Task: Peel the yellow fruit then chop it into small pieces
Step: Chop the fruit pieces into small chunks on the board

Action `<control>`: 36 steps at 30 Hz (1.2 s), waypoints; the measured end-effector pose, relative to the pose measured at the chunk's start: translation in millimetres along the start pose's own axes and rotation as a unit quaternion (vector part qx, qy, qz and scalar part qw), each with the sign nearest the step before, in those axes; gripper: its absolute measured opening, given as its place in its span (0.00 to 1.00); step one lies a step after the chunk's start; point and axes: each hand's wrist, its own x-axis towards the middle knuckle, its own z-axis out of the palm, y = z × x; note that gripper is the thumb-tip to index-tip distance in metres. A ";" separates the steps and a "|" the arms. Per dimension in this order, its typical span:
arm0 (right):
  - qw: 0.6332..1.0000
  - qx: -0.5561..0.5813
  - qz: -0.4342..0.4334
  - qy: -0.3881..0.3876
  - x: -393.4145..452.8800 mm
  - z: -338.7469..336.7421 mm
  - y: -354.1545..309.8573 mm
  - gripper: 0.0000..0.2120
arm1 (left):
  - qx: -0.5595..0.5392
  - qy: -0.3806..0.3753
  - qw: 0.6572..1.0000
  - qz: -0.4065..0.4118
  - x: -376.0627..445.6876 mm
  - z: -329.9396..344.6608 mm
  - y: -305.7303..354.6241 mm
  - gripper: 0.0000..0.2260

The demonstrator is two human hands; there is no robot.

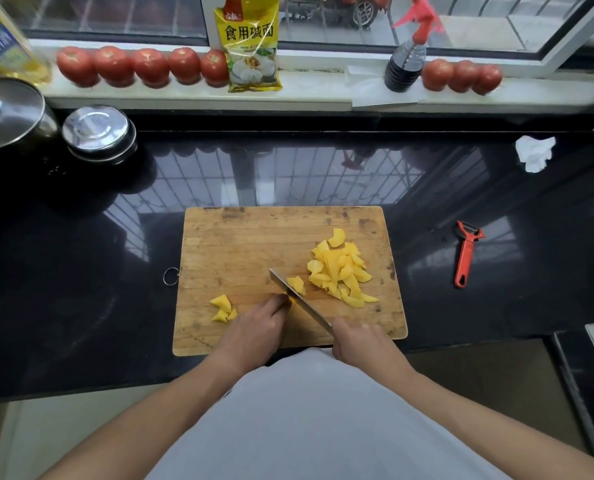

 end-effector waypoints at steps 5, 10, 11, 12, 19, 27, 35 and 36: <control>0.998 0.054 0.020 0.017 29.3 2.9 -16.5 0.06 | -0.003 -0.003 1.000 0.007 1.2 -1.0 3.3 0.12; 0.994 0.068 -0.007 0.083 26.1 1.5 -16.0 0.04 | 0.020 0.000 1.000 -0.012 -13.2 5.4 10.3 0.18; 0.994 0.064 -0.012 0.084 20.7 1.2 -13.4 0.05 | 0.031 0.003 0.999 -0.006 -15.4 5.4 10.2 0.21; 0.995 0.057 -0.016 0.082 15.2 0.6 -11.1 0.05 | 0.039 0.007 0.999 -0.001 -16.1 4.8 9.3 0.23; 0.999 -0.013 -0.019 0.035 2.0 0.8 -7.7 0.04 | 0.053 -0.001 0.999 0.013 -14.0 12.0 5.5 0.22; 1.000 -0.023 0.002 0.020 11.6 2.5 -16.6 0.07 | 0.046 -0.013 0.999 0.009 -12.8 9.6 5.7 0.20; 0.993 0.065 0.002 0.100 19.6 0.7 -18.7 0.04 | 0.077 -0.019 0.997 -0.007 -18.7 4.4 11.2 0.26; 0.994 0.060 0.003 0.093 15.6 2.5 -16.2 0.05 | 0.082 -0.023 0.996 -0.009 -18.6 3.6 11.4 0.27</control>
